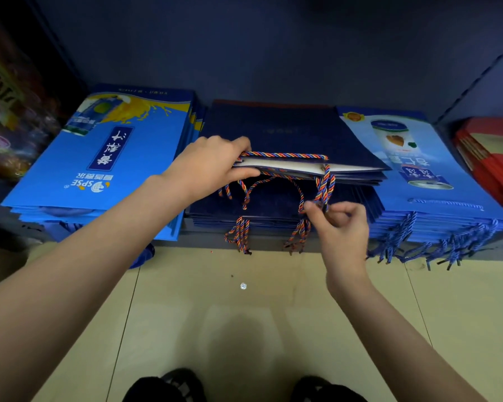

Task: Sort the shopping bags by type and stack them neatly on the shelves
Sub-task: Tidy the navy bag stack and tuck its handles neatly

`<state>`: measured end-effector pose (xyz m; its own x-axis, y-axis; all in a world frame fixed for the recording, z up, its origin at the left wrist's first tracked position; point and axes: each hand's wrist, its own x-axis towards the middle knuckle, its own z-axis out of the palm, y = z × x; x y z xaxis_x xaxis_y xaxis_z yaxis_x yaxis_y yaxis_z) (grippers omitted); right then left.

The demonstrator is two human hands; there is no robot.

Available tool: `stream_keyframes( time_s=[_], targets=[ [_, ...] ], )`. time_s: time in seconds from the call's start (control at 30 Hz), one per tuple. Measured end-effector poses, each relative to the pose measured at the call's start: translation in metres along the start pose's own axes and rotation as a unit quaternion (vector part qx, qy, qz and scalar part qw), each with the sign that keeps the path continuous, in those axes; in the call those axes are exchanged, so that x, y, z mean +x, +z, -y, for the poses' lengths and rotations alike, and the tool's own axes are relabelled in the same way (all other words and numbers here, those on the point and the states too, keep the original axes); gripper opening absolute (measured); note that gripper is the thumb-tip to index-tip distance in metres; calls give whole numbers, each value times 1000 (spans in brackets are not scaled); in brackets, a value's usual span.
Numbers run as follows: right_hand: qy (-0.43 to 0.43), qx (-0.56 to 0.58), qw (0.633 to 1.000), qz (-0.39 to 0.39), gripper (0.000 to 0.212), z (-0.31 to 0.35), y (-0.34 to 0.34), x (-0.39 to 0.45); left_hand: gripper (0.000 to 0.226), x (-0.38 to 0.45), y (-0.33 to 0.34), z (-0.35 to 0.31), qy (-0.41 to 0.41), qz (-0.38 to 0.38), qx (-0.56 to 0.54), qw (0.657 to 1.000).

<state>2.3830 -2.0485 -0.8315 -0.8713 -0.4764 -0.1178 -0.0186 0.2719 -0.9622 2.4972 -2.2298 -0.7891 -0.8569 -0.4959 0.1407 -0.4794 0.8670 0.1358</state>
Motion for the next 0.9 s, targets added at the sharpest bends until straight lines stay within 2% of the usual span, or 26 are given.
stream_keyframes(
  time_s=[0.1,0.2,0.3,0.37,0.4,0.47,0.5,0.53,0.6,0.67,0.7,0.8,0.83,0.9],
  targets=[
    [29,82,996,21,32,7,7,4,49,-3,3,-3,0,17,-4,1000],
    [-17,75,996,33,31,8,-12,15,51,-3,2,-4,-3,41,1,999],
    [-88,-117,988,54,28,-14,-28,23,51,-3,8,-8,1,82,31,996],
    [-78,-242,963,88,22,-32,-27,21,51,-8,21,-16,2,123,71,990],
    [-64,-298,945,122,19,-38,-25,18,50,-11,30,-20,1,144,91,985],
    [-79,-451,875,158,16,-44,-23,12,53,-18,47,-23,0,168,114,979],
    [-117,-508,842,141,16,-42,-25,10,55,-20,54,-23,-1,169,118,979],
    [-170,-518,833,96,17,-38,-28,11,58,-23,59,-22,-6,165,115,980],
    [-276,-436,857,9,17,-20,-32,14,61,-25,64,-19,-23,152,94,984],
    [-349,-387,854,5,27,-6,-24,20,60,-27,65,-20,-37,144,69,986],
    [-358,-407,840,40,40,-4,-16,24,60,-28,65,-22,-43,137,57,988],
    [-276,-528,785,170,78,-13,9,37,59,-31,64,-28,-87,110,8,990],
    [-255,-555,768,191,83,-19,15,41,61,-33,64,-30,-107,111,-6,988],
    [-232,-569,761,207,82,-27,19,48,70,-37,63,-28,-124,132,-22,983]
  ],
)
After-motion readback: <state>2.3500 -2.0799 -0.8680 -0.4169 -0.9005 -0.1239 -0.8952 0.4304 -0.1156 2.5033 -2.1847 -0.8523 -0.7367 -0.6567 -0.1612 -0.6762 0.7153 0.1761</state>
